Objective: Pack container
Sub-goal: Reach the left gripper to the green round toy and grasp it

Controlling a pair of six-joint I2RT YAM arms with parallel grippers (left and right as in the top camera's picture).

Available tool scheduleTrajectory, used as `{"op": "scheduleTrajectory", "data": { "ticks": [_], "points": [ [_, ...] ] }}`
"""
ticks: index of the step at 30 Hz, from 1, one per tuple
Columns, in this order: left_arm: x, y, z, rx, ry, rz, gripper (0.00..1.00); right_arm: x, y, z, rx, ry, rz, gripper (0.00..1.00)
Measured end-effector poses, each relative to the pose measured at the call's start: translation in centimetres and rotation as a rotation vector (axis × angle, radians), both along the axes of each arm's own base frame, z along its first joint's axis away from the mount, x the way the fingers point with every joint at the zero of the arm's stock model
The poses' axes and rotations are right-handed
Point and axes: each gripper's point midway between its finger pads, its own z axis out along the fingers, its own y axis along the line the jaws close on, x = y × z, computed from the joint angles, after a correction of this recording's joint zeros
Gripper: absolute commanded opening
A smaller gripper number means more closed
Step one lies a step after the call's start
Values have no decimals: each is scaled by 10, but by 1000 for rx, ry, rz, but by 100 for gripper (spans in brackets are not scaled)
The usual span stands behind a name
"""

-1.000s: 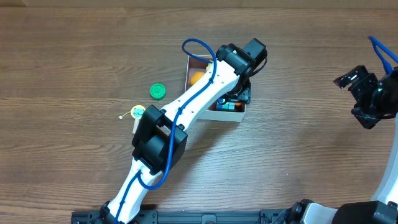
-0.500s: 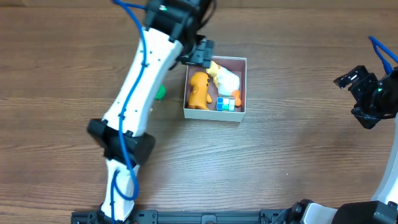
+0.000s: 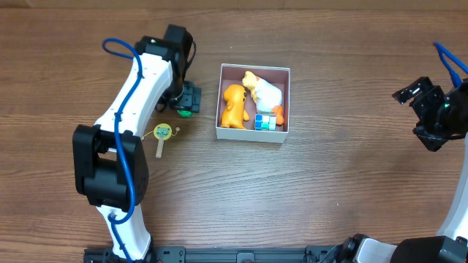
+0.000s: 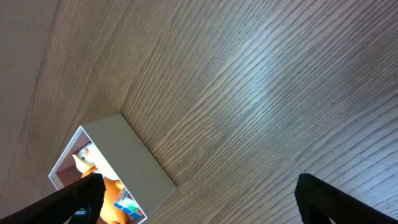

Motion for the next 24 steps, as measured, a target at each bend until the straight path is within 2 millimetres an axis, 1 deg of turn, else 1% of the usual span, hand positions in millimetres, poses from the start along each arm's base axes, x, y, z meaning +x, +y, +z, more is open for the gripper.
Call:
{"op": "scheduleTrajectory", "data": {
  "ticks": [2, 3, 7, 11, 13, 15, 16, 17, 18, 21, 24],
  "points": [
    [8, -4, -17, -16, -33, -16, 98, 0, 0, 0, 0, -1, 0, 100],
    [10, -5, -21, -20, -39, -21, 100, 0, 0, 0, 0, -1, 0, 100],
    [29, -11, -37, -48, -117, -30, 100, 0, 0, 0, 0, -1, 0, 100],
    [43, -22, -60, -93, -131, -37, 100, 0, 0, 0, -1, -1, 0, 100],
    [45, -25, -75, -105, -115, -38, 100, 0, 0, 0, -1, -1, 0, 100],
    [47, -26, -85, -108, -110, -41, 100, 0, 0, 0, -1, -1, 0, 100],
    [48, -26, -85, -107, -116, -42, 100, 0, 0, 0, 0, 0, 0, 100],
    [49, -26, -85, -107, -119, -42, 96, 0, 0, 0, 0, 0, 0, 100],
    [49, -26, -85, -107, -119, -42, 89, 0, 0, 0, 0, 0, 0, 100],
    [49, -25, -85, -104, -118, -43, 80, 0, 0, 0, 0, 0, 0, 100],
    [42, -24, -86, -98, -91, -36, 78, 0, 0, 0, -1, 0, 1, 100]
  ]
}}
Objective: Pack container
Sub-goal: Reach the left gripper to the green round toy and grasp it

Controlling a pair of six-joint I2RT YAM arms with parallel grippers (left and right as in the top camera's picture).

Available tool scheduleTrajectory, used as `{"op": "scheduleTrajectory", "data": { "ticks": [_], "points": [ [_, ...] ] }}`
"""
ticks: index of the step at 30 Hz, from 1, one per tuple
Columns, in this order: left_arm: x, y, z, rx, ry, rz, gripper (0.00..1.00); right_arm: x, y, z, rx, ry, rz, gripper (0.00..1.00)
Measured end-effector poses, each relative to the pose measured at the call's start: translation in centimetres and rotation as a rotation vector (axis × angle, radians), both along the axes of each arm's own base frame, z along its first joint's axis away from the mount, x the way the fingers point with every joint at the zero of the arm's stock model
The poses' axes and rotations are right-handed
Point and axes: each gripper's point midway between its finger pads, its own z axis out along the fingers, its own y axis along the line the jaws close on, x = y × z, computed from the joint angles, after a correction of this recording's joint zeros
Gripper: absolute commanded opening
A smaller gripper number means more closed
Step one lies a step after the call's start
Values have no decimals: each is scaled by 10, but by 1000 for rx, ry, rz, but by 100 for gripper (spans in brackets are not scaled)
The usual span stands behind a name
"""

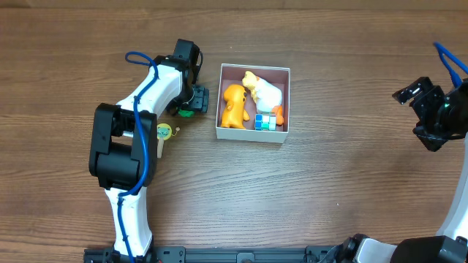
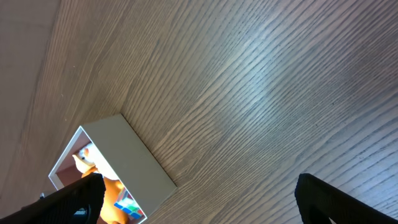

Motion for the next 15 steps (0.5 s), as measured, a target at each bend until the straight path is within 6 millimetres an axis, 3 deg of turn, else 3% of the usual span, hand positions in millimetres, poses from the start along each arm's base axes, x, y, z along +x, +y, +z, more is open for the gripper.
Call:
{"op": "scheduleTrajectory", "data": {
  "ticks": [9, 11, 15],
  "points": [
    [-5, 1, 0, 3, 19, 11, 62, 0, 0, 0, 0, 0, 0, 100],
    [-2, 1, 0, 4, 9, 10, 52, 0, 0, 0, 0, 0, 0, 100],
    [-1, 2, 0, 8, 5, 8, 49, 0, 0, 0, 0, 0, 0, 100]
  ]
}}
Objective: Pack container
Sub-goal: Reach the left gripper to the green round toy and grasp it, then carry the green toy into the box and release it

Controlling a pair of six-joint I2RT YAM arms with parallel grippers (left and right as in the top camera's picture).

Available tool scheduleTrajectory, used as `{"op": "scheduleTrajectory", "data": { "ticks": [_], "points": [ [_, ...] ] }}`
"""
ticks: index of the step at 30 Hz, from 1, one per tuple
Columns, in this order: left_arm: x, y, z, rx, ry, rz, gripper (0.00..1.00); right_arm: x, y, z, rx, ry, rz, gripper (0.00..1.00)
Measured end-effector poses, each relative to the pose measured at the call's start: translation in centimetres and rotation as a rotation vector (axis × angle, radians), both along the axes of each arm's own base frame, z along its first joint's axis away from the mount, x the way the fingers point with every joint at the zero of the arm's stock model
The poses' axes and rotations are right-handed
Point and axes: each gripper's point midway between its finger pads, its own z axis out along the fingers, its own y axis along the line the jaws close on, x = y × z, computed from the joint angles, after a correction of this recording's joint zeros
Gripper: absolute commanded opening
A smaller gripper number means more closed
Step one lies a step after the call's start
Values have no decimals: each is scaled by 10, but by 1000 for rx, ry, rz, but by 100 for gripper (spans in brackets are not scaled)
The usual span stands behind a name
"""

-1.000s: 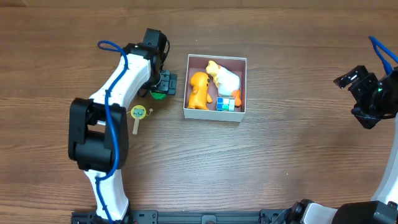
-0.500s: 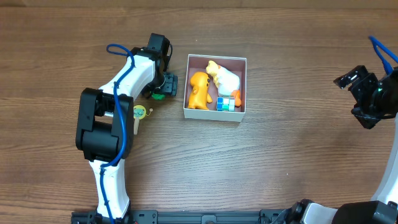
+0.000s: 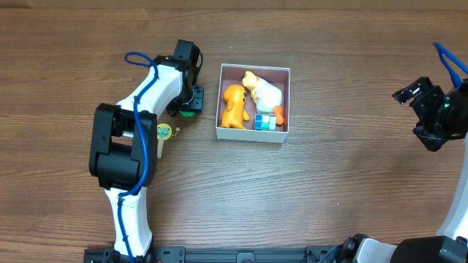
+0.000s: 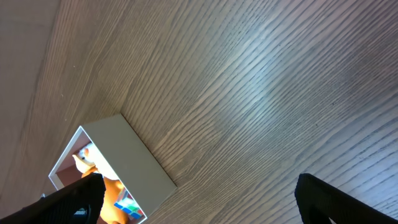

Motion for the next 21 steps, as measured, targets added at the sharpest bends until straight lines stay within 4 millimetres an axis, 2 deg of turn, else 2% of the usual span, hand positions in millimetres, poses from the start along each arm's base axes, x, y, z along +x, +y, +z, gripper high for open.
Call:
{"op": "scheduleTrajectory", "data": {
  "ticks": [4, 7, 9, 11, 14, 16, 17, 19, 21],
  "points": [
    [1, 2, 0, 10, -3, -2, 46, 0, 0, 0, 0, 0, 0, 100],
    [-8, 8, 3, 44, 37, -4, 37, 0, 0, 0, 0, -1, 0, 100],
    [-13, 12, 10, 68, 75, -5, 33, 0, 0, 0, 0, -1, 0, 100],
    [-15, 13, 27, 79, 105, -7, 33, 0, 0, 0, 0, -1, 0, 100],
    [6, 7, 87, 70, 46, -8, 35, 0, 0, 0, 1, 0, 0, 100],
    [8, 1, 116, 60, 28, -19, 37, 0, 0, 0, -1, -2, 0, 100],
    [9, -11, 139, 33, -2, -38, 40, 0, 0, 0, 1, 0, 0, 100],
    [10, -38, 168, -16, -63, -87, 44, 0, 0, 0, 0, 0, 0, 100],
    [1, -70, 184, -51, -96, -157, 45, 0, 0, 0, 0, 0, 0, 100]
  ]
}}
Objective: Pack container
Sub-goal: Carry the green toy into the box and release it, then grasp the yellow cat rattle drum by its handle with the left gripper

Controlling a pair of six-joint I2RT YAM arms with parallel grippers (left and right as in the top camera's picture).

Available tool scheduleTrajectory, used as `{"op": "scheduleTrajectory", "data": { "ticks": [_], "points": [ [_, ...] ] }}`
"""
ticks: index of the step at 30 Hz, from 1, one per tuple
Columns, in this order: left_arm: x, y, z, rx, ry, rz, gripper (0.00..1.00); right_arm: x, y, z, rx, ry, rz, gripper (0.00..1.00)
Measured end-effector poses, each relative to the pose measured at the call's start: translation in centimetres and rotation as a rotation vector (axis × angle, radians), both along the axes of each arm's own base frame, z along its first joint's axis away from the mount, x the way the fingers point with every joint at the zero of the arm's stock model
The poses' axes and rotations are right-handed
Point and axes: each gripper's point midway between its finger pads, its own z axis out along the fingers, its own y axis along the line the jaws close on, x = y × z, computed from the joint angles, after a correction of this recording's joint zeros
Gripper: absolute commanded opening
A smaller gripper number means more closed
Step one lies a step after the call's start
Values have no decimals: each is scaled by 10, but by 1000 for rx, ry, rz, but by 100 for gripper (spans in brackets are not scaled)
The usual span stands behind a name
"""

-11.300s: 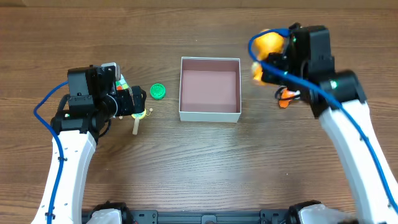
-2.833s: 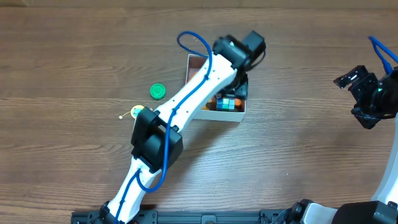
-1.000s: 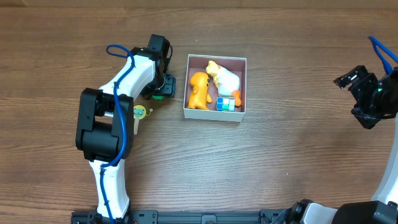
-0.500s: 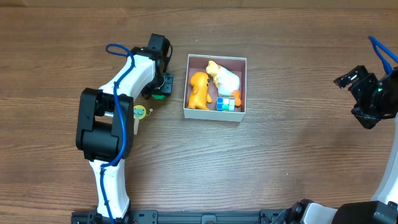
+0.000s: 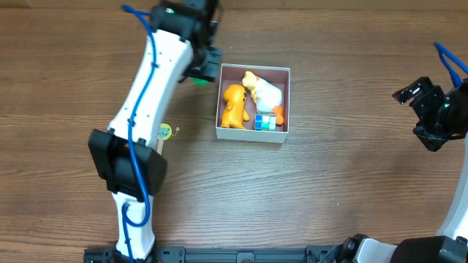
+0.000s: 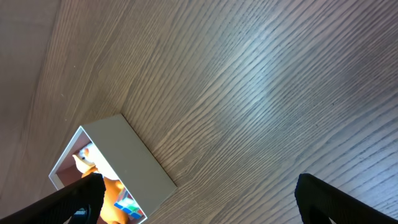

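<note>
A white box (image 5: 282,74) stands mid-table, also seen at bottom left in the right wrist view (image 6: 127,157). Inside lie an orange toy animal (image 5: 232,106), a white toy duck (image 5: 266,93) and a small colour cube (image 5: 268,122). My left gripper (image 5: 202,74) hangs just outside the box's far left corner, shut on a small green toy (image 5: 199,78). A yellow-green lollipop-shaped toy (image 5: 165,132) lies on the table left of the box, partly under the left arm. My right gripper (image 5: 414,115) (image 6: 199,205) is open over bare wood at the far right.
The left arm (image 5: 150,88) stretches diagonally across the table's left half. The wooden table top (image 5: 329,197) runs on in front of the box and to its right.
My left gripper has moved from the table left of the box up and toward the box's far left corner, with the green toy in it. The right arm has not moved.
My left gripper stood down over the green toy on the table left of the box, beside the lollipop toy. At the two later moments the arm was folded tighter with the gripper still at the toy. Now the toy hangs beside the box's corner.
</note>
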Motion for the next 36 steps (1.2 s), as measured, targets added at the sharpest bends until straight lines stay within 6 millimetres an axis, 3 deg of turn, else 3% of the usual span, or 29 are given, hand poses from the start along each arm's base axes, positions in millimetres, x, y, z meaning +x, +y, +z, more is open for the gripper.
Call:
{"op": "scheduleTrajectory", "data": {
  "ticks": [4, 7, 10, 13, 14, 16, 21, 24, 27, 31, 34, 36],
  "points": [
    [-21, -61, -4, -27, -14, -138, 51, 0, 0, 0, 0, 0, 0, 100],
    [-29, -95, -29, -24, -29, -206, 52, 0, 0, 0, -1, 0, 0, 100],
    [-34, -99, -57, 8, -19, -211, 53, 0, 0, 0, -1, -1, 0, 100],
    [-51, -85, -102, 53, 67, -194, 55, 0, 0, 0, 0, 0, 0, 100],
    [-55, -83, -107, 57, 83, -192, 56, 0, 0, 0, 0, 0, 0, 100],
    [-58, -82, -111, 58, 97, -192, 59, 0, 0, 0, -1, -1, 0, 100],
    [-61, -82, -112, 55, 110, -190, 77, 0, 0, 0, 0, 0, 0, 100],
    [-66, -80, -113, 62, 132, -192, 67, 0, 0, 0, -1, 0, 0, 100],
    [-77, -73, -105, 87, 179, -191, 66, 0, 0, 0, 0, 0, 0, 100],
    [-70, -66, -62, 99, 156, -170, 72, 0, 0, 0, 0, 0, 0, 100],
    [-64, -30, -13, 164, 113, -84, 71, 0, 0, 0, 0, 0, 1, 100],
    [-72, 1, 2, 210, 142, -20, 71, 0, 0, 0, 0, 0, 0, 100]
  ]
}}
